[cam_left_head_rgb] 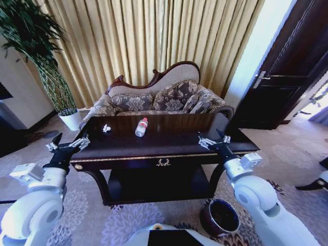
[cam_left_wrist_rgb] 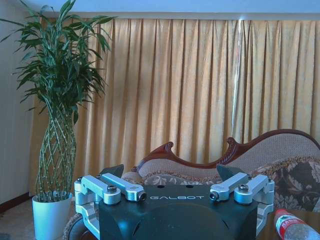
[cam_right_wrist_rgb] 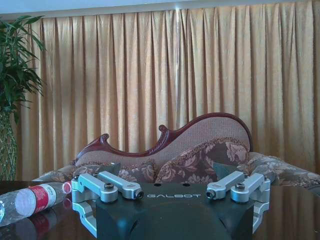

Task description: Move to the front of the table and place the trash on the table into the trash bin.

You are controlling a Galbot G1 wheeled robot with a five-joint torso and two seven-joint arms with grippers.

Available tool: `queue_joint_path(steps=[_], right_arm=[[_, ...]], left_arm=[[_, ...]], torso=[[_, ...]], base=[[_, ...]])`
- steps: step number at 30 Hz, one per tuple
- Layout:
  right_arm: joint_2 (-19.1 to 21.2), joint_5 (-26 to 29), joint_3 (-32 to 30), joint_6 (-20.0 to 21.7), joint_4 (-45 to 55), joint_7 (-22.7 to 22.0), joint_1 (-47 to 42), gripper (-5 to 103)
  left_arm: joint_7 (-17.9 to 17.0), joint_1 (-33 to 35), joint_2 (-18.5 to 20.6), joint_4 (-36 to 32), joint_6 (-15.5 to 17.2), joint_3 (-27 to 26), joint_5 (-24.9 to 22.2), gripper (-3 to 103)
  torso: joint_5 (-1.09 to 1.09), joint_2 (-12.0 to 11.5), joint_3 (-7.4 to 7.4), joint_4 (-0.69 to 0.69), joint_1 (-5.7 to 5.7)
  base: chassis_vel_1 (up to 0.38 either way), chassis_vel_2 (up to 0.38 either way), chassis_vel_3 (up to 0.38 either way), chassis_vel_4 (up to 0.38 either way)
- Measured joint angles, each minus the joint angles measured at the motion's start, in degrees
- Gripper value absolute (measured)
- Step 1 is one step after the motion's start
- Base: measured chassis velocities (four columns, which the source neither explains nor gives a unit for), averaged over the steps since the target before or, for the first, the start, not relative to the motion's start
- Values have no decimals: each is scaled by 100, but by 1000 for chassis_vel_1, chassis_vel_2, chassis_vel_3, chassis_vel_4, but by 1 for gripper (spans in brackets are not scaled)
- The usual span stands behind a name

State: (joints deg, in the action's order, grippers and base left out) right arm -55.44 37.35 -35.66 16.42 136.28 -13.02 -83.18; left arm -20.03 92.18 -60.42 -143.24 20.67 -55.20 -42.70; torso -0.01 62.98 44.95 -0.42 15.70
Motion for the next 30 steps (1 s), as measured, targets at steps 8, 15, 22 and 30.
queue_joint_path(steps=[8,15,22,30], right_arm=[[-9,-24,34,-22,35,0,-36,100],[-9,-27,131,-75,80,-5,-54,100],[43,-19,35,-80,102,-13,-104,100],[67,-29,-76,-80,110,-20,-229,100]], left_arm=[[0,-29,97,0,1,19,-29,100],[-205,-807,892,267,120,450,-306,100],[-340,-1533,1586,779,144,1094,-483,100],[-339,-2247,1835,1360,150,1897,-658,100]], torso=[[0,-1,1,0,1],[1,0,-1,-2,-1],[0,0,0,-1,1],[0,0,0,0,0]], base=[[-57,54,48,-57],[0,0,0,0],[0,0,0,0],[0,0,0,0]])
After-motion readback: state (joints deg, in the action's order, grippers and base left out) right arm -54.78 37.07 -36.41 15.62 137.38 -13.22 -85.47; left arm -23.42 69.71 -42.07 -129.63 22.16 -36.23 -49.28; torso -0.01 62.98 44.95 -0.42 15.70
